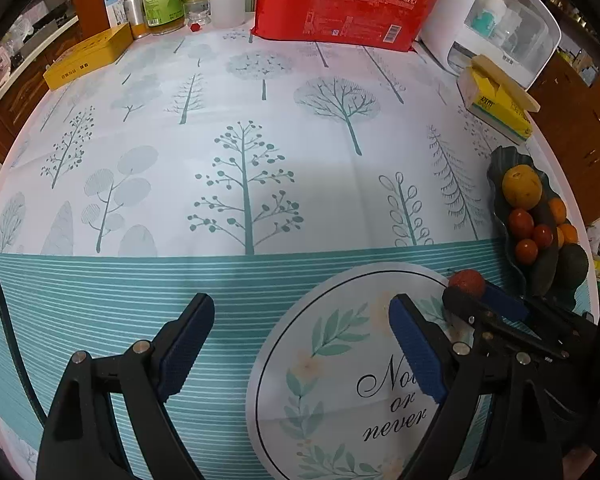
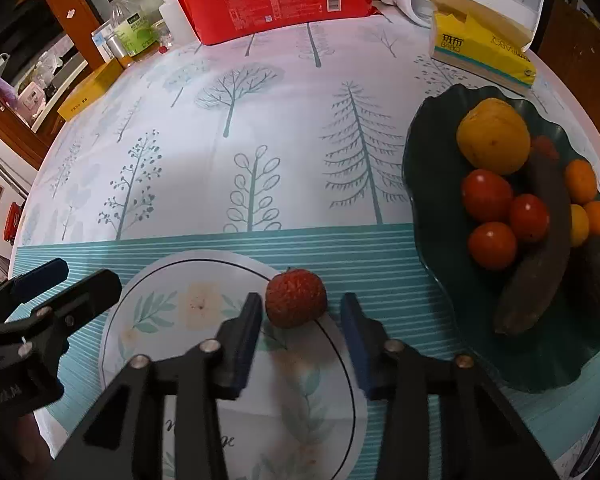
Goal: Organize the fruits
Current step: 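Grasp the last lychee on the white plate with the right gripper, then carry the lychee over the green plate with the right gripper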
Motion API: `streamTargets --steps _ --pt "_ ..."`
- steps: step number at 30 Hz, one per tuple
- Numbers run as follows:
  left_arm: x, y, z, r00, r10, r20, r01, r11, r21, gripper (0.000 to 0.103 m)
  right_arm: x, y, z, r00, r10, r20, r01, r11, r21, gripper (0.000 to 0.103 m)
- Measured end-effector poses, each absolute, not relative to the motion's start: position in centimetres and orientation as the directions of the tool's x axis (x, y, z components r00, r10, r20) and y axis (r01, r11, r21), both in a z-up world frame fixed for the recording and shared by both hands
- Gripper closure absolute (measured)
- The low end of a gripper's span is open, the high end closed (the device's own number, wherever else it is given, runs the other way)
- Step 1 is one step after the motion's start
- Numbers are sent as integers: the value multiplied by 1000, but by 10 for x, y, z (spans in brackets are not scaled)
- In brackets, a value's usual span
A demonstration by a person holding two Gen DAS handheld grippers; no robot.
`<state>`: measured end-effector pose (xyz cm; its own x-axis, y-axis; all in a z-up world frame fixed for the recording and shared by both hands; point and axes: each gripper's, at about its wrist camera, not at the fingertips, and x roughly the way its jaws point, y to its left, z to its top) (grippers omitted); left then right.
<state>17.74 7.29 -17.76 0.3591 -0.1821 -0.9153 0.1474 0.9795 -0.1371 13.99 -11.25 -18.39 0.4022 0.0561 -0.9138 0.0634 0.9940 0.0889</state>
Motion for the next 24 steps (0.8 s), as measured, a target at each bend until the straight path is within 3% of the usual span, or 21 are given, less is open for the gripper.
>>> streamTargets --steps 2,16,24 --pt "176 73 -177 360 -178 -916 143 981 -134 15 141 -112 -184 404 48 -914 56 995 77 72" --pt "161 75 -166 351 -140 -926 93 989 -114 15 131 -111 -182 387 74 -919 29 995 93 73" --pt "140 64 -147 377 -104 -920 91 993 -75 7 107 -115 -163 421 111 -900 -2 993 122 73"
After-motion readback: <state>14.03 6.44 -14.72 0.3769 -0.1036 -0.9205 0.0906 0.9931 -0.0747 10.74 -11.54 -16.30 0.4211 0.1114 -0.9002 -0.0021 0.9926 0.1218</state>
